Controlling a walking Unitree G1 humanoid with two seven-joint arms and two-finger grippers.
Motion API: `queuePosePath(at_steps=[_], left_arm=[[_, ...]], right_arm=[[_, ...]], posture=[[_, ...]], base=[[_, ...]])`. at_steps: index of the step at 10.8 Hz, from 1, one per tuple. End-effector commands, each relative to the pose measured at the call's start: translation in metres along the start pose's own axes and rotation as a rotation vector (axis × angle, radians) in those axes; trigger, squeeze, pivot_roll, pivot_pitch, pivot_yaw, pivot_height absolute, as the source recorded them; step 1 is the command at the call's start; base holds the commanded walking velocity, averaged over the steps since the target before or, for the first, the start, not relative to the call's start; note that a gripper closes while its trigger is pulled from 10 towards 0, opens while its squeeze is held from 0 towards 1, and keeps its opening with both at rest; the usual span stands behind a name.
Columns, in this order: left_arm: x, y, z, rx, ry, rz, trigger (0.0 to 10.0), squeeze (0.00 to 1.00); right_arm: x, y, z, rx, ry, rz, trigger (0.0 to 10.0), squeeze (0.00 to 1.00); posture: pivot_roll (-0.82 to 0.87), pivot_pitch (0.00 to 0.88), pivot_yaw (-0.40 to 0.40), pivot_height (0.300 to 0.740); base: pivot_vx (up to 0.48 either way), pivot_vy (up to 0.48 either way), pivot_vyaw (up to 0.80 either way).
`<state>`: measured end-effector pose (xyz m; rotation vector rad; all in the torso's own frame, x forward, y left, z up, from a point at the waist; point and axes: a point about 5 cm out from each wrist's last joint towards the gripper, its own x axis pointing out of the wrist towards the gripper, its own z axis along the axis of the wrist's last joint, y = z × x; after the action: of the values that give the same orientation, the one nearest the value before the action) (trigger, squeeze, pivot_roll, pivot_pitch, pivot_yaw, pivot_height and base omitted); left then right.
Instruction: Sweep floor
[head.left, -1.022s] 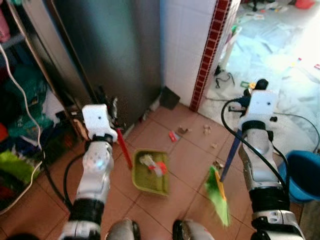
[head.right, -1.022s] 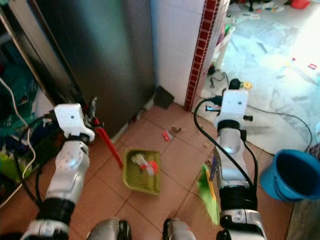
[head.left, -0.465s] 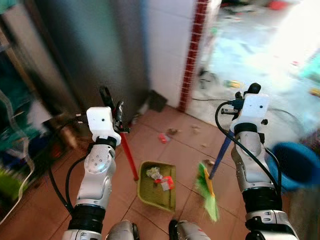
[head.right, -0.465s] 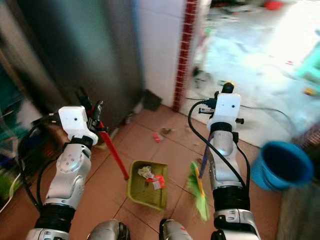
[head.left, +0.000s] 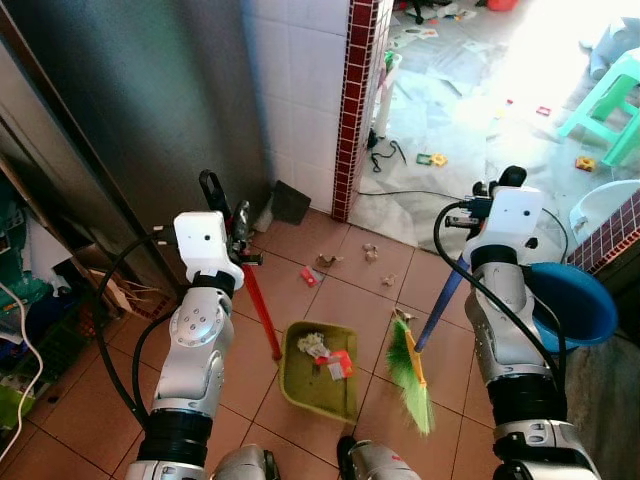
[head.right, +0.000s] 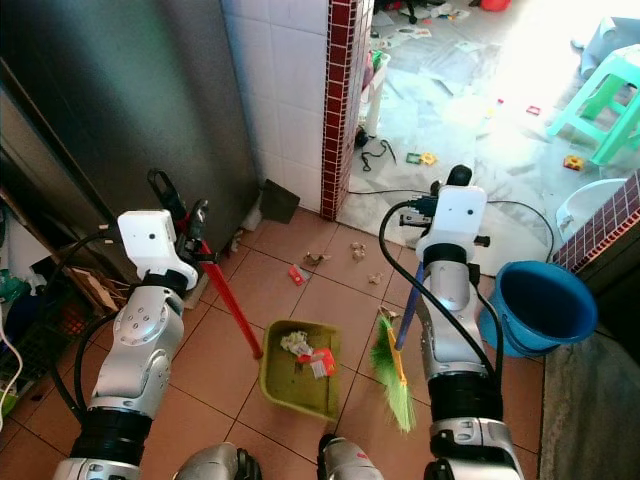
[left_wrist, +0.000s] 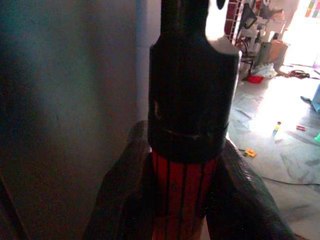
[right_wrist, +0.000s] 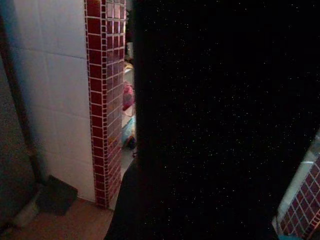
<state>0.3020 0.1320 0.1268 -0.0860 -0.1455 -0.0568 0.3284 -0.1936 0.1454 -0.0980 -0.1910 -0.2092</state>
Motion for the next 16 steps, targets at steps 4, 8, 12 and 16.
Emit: queuePosePath(at_steps=[4,8,12,16], left_arm=[[0.003,-0.002,0.017,-0.015,-0.068,-0.003,10.0,0.0],[0.002,0.0,0.016,-0.015,-0.062,-0.002,10.0,0.0],[0.003,0.004,0.011,0.0,-0.047,0.001,10.0,0.0],[0.002,0.015,0.008,0.039,-0.009,0.061,10.0,0.0]], right_arm=[[0.003,-0.008,0.004,-0.062,-0.014,-0.023,10.0,0.0],[0.001,-0.007,0.0,-0.069,0.0,-0.022,10.0,0.0],[-0.003,0.003,-0.011,-0.036,0.036,0.019,10.0,0.0],[-0.008,0.016,-0.016,-0.016,0.049,0.07,10.0,0.0]], posture=[[-0.1,0.016,0.002,0.74],[-0.09,0.016,0.002,0.74],[-0.08,0.0,0.001,0.74],[-0.05,0.0,-0.009,0.74]], base=[[0.0,0.0,-0.8],[0.0,-0.259,-0.8],[0.0,-0.35,-0.8],[0.0,-0.169,-0.69]])
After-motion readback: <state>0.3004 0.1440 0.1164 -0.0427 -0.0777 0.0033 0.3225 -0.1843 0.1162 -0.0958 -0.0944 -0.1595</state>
